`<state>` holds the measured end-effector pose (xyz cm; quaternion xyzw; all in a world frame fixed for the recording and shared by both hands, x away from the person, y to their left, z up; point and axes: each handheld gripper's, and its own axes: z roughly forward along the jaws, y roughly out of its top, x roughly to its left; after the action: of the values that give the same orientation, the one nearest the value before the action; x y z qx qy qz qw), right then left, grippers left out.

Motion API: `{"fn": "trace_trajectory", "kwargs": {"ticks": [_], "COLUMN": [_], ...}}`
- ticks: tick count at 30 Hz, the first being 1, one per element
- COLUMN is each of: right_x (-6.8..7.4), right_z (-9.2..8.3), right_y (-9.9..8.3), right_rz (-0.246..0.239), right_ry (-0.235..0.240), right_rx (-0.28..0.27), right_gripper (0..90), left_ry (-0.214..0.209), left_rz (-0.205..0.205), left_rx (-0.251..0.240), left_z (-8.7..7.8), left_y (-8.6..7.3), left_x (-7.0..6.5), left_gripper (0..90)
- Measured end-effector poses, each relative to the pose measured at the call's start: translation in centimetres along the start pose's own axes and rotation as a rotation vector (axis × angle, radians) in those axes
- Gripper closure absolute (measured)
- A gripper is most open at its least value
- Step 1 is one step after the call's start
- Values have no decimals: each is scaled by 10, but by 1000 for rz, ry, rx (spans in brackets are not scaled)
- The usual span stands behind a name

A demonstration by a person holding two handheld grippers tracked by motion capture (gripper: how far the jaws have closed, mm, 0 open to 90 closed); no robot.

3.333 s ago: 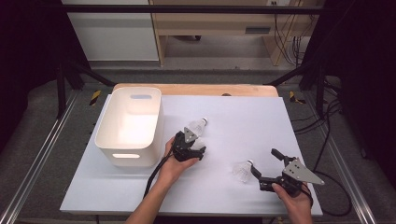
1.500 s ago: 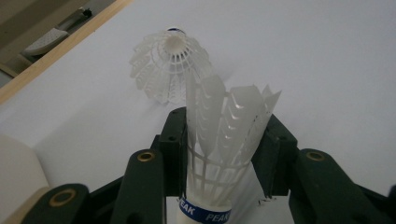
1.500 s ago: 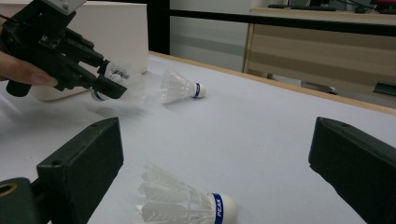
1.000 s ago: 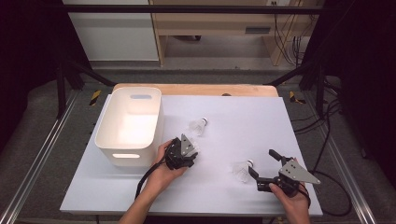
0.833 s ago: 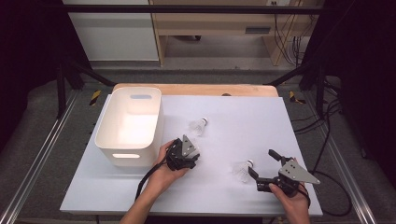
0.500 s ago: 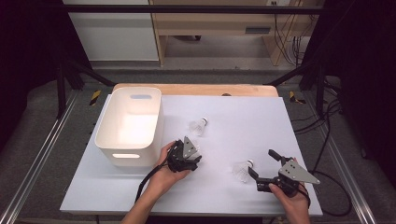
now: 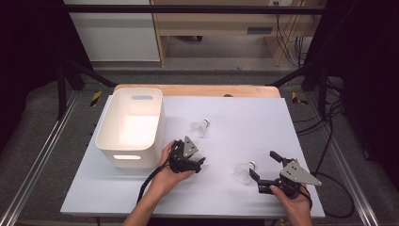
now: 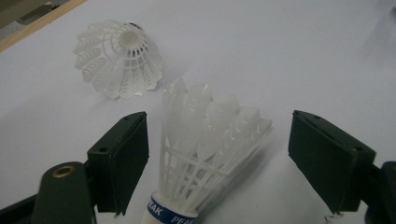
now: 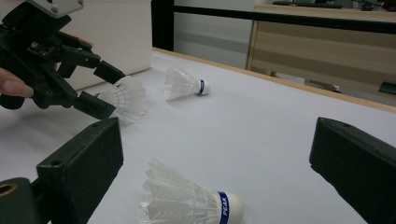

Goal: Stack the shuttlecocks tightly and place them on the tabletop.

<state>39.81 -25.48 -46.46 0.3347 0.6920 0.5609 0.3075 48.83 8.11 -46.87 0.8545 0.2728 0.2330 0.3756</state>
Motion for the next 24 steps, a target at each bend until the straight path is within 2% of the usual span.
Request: {"fn": "trace_trajectory", "kwargs": {"ticks": [6, 9, 12, 13, 14, 15, 24], "right_x": [0, 0, 0, 0, 0, 0, 0], "right_z": [0, 0, 0, 0, 0, 0, -1], "right_y": [0, 0, 0, 0, 0, 0, 1], "right_rz": [0, -2, -6, -7, -7, -8, -6], "right_ry": [-1, -3, -5, -4, -4, -5, -1], "right_rx": [0, 1, 2, 1, 1, 1, 27], "right_gripper": [32, 32, 31, 31, 31, 31, 33], "left_ry": [-4, -20, -24, -21, -21, -21, -20], "left_rz": [-15, -53, -71, -94, -94, -113, -136], "left_rx": [-19, -55, -72, -87, -87, -105, -151], "left_z": [-3, -9, -11, -13, -13, -14, -21], "left_y": [1, 1, 1, 1, 1, 1, 2], "left_x": [-2, -4, -6, -7, -7, -8, -13], "left_gripper": [128, 100, 82, 77, 75, 73, 62]}}
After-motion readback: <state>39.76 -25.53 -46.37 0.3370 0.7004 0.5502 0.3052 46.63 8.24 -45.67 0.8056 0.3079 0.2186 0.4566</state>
